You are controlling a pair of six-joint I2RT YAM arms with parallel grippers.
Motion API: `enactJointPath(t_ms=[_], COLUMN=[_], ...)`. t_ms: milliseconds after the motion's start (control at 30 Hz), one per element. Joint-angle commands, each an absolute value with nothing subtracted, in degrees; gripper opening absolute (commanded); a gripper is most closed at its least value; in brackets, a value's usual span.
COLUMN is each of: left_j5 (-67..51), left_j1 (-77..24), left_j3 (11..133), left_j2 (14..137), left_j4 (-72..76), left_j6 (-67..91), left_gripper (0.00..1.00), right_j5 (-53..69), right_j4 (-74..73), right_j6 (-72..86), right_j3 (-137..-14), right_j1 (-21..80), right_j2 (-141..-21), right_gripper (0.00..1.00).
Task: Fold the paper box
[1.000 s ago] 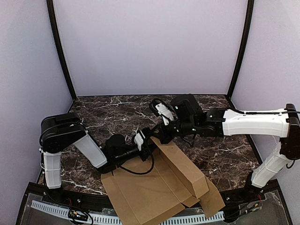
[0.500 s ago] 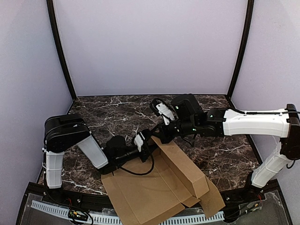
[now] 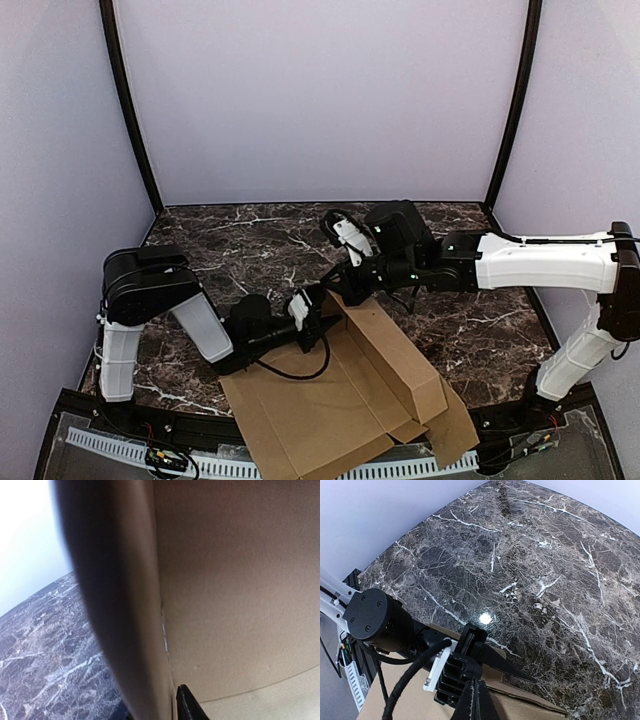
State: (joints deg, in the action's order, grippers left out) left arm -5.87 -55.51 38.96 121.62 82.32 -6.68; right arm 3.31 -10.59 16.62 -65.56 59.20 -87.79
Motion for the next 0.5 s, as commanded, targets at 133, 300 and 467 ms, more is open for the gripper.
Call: enactJointPath(t_ms=[133,300,467], left_j5=[-6.38,-5.28,-4.25], left_j1=[-55.64,-55.63,-55.63], left_j3=[40.01,40.86,41.17], left_j2=[123.68,123.6,123.28], left_j4=[76.66,76.01,76.27], left_j6=[-5.97,-5.97,-5.98], left_gripper=[0.13,0.01,0.01], right_j5=[5.21,5.02,4.6], right_j4=[-13.89,-13.99,-14.07], right_j6=[17.18,17.27,17.27], right_j3=[-64.0,-63.9,-63.67], right_j1=[59.67,59.68,59.66], right_j2=[-87.86,-87.47,-86.87], right_gripper=[0.0,0.0,0.0])
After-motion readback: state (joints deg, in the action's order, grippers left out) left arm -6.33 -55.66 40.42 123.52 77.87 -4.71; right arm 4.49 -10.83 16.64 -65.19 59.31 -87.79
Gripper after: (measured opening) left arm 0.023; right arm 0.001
